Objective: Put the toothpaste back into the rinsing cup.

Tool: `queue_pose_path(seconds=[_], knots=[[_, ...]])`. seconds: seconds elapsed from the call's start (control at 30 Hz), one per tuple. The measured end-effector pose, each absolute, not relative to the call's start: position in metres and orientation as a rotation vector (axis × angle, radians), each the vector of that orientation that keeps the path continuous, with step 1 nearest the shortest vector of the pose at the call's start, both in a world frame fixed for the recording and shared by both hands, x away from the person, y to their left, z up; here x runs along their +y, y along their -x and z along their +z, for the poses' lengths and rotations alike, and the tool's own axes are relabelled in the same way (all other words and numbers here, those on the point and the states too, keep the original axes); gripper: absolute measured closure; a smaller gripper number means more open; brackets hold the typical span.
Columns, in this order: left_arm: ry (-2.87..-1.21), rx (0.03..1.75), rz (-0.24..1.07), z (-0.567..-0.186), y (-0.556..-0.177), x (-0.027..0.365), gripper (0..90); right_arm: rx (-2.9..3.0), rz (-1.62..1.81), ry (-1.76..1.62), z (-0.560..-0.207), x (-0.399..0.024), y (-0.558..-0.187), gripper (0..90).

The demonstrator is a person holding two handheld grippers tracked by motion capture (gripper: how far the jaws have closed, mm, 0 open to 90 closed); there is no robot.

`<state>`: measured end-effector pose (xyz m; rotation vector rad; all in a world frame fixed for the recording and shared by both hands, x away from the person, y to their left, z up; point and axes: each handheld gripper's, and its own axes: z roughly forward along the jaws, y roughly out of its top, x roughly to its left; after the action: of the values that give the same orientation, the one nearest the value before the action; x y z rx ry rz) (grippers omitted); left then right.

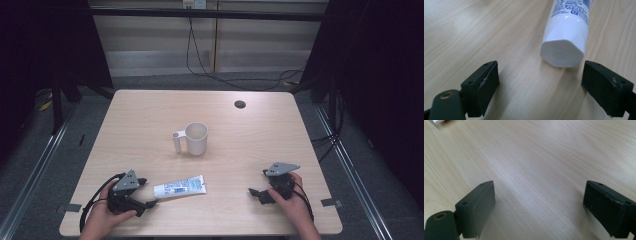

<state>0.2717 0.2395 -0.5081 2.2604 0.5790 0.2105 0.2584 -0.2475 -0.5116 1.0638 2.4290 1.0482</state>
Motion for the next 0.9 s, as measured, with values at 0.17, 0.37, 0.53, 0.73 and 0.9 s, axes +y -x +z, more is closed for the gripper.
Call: queue_pose_path(seconds=[0.17, 0.37, 0.53, 0.73, 0.9], knots=[[-2.268, 0.576, 0.224, -0.507, -0.272, 0.24, 14.3, 2.429, 1.048, -1.064, -0.512, -0.248, -0.258, 10.0], [-2.291, 0.604, 0.218, -0.505, -0.272, 0.235, 14.7, 2.429, 1.048, -1.064, -0.512, -0.248, -0.258, 10.0], [-2.358, 0.612, 0.187, -0.499, -0.273, 0.228, 15.6, 2.429, 1.048, -1.064, -0.512, -0.248, -0.258, 10.0], [-2.504, 0.57, 0.152, -0.486, -0.278, 0.214, 17.9, 2.429, 1.048, -1.064, -0.512, -0.248, -0.258, 10.0], [-2.59, 0.518, 0.134, -0.471, -0.282, 0.205, 20.7, 2.429, 1.048, -1.064, -0.512, -0.248, -0.259, 10.0]])
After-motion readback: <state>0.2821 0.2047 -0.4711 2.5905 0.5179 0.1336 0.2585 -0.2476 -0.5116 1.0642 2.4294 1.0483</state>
